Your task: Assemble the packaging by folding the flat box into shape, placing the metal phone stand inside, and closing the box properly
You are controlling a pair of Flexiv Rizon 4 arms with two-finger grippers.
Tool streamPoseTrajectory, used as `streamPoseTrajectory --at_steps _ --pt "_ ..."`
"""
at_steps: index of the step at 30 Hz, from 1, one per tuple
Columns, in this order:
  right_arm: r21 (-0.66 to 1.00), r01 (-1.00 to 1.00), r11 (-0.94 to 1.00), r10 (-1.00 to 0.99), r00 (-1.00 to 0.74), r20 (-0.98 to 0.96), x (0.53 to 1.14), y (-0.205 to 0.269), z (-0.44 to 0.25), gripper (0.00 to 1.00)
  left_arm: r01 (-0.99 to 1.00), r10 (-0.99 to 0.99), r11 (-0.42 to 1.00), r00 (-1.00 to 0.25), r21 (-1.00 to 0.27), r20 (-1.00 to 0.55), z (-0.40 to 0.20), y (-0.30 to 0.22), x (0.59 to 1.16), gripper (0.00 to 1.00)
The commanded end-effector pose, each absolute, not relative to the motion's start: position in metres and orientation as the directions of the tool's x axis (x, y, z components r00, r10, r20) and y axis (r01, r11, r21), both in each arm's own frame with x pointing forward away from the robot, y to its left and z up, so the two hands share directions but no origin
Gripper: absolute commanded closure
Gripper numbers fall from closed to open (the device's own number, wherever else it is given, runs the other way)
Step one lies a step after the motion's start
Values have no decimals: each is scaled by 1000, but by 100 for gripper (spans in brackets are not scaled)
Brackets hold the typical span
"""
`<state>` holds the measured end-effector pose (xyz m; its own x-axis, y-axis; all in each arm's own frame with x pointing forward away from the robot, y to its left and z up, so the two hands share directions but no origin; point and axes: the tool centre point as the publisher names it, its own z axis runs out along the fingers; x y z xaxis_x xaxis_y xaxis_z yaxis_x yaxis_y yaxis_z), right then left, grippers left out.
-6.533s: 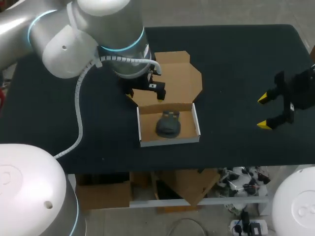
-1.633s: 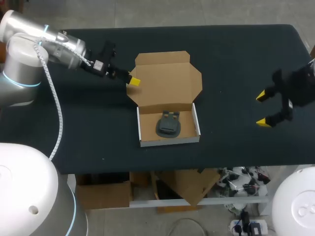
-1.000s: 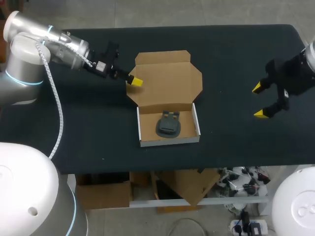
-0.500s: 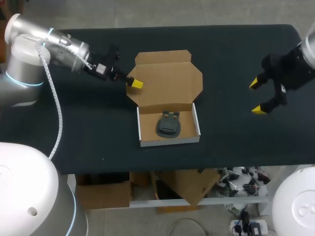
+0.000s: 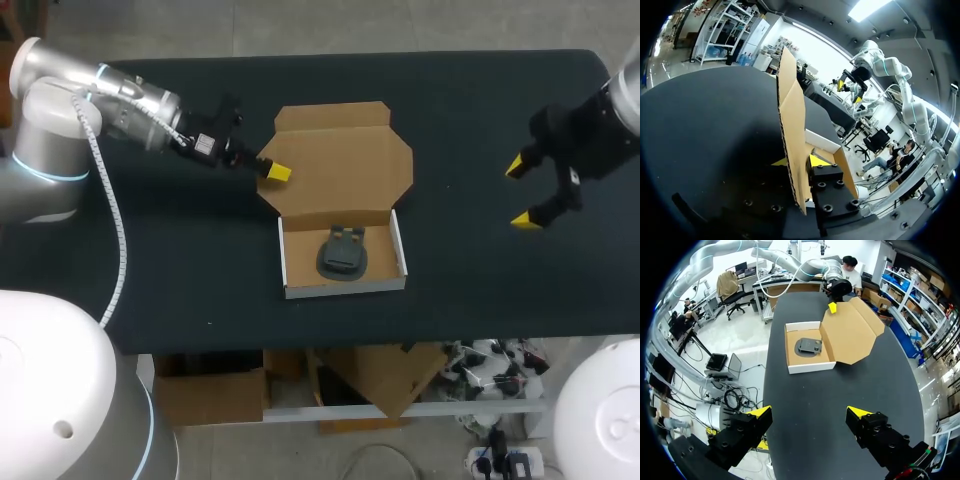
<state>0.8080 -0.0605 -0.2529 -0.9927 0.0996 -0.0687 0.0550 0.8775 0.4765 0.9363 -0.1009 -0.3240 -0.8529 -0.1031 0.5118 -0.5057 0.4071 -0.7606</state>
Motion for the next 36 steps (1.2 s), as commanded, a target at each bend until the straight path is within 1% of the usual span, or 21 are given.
streamPoseTrajectory --at_steps 1,3,8,10,13,17,25,28,29,30,36 --pt "475 54 878 96 -993 -65 808 -60 -252 0 -502 -98 406 -855 -763 510 -322 -101 936 83" --pt "475 54 878 95 -993 -63 808 -60 -252 0 -500 -97 407 -856 -765 508 -322 -101 936 84" --pt "474 50 879 90 -994 -62 809 -59 -252 0 -494 -93 406 -859 -769 503 -321 -103 937 80" --pt "472 48 880 88 -994 -62 809 -59 -252 0 -497 -94 401 -858 -769 505 -321 -103 937 80" --pt "471 47 881 86 -994 -62 809 -59 -252 0 -500 -96 397 -857 -770 507 -322 -104 938 82" --pt "470 47 881 85 -995 -60 809 -58 -252 0 -499 -94 395 -857 -771 506 -323 -104 938 87" --pt "468 47 882 84 -995 -59 809 -58 -252 0 -467 -70 397 -873 -790 482 -322 -104 935 87" --pt "466 48 883 85 -995 -60 809 -58 -251 0 -449 -53 397 -882 -800 469 -322 -105 933 92" --pt "466 48 883 86 -995 -60 808 -58 -251 0 -438 -47 399 -887 -806 459 -321 -105 933 97" --pt "466 48 884 86 -994 -61 808 -58 -250 0 -433 -46 402 -889 -807 455 -321 -105 932 100" --pt "464 50 884 88 -994 -61 807 -58 -250 0 -405 -35 416 -902 -814 431 -320 -107 930 100"
